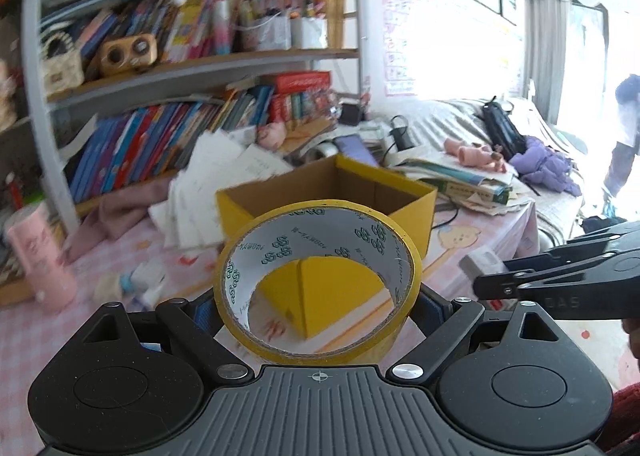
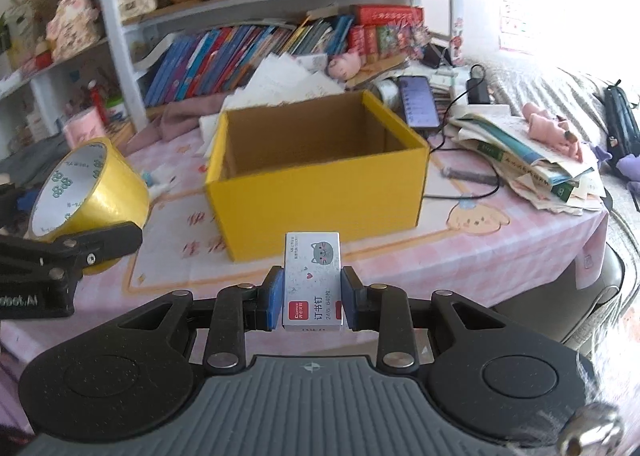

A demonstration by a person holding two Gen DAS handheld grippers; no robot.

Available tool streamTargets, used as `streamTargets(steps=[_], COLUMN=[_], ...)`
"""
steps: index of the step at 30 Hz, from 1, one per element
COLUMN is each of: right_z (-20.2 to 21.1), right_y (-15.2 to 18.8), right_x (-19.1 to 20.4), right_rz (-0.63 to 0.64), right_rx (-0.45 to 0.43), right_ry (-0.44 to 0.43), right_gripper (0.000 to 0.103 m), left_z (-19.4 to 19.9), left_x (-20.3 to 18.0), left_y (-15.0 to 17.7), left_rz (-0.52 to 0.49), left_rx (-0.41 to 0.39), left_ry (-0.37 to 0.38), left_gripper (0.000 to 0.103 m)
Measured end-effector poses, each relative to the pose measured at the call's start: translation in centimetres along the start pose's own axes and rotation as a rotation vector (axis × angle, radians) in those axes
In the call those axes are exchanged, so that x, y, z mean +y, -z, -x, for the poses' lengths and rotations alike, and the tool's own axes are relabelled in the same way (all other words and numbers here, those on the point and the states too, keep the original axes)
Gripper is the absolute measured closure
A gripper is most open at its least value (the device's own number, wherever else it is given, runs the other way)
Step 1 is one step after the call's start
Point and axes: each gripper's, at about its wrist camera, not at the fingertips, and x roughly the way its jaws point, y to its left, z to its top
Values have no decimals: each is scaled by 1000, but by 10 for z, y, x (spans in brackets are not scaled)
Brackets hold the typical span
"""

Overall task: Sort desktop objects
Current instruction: 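Carry the tape roll and card box toward the yellow box, then lower tape roll and card box into the yellow box, open both tools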

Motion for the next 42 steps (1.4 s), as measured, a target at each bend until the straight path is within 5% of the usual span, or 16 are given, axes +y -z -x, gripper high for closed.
streamTargets(steps=[10,16,31,42], right_z=[-27,-62,-171,-230], right_y=[-73,-103,-142,-126], right_x=[-33,-50,-71,-66], right_rz=[10,56,280,399], right_rx=[-156,-147,23,238], right_ry=[16,-17,-172,-218], right_gripper=[75,75,75,75], left_z=[-63,-98,-177,-213], left_x=[-6,-5,1,5], left_y=[-65,-88,-93,-68], left_rz=[-70,-83,-122,-149], left_rx=[-62,-48,86,266], left_ry=[36,7,-88,-84], left_gripper=[11,11,11,11])
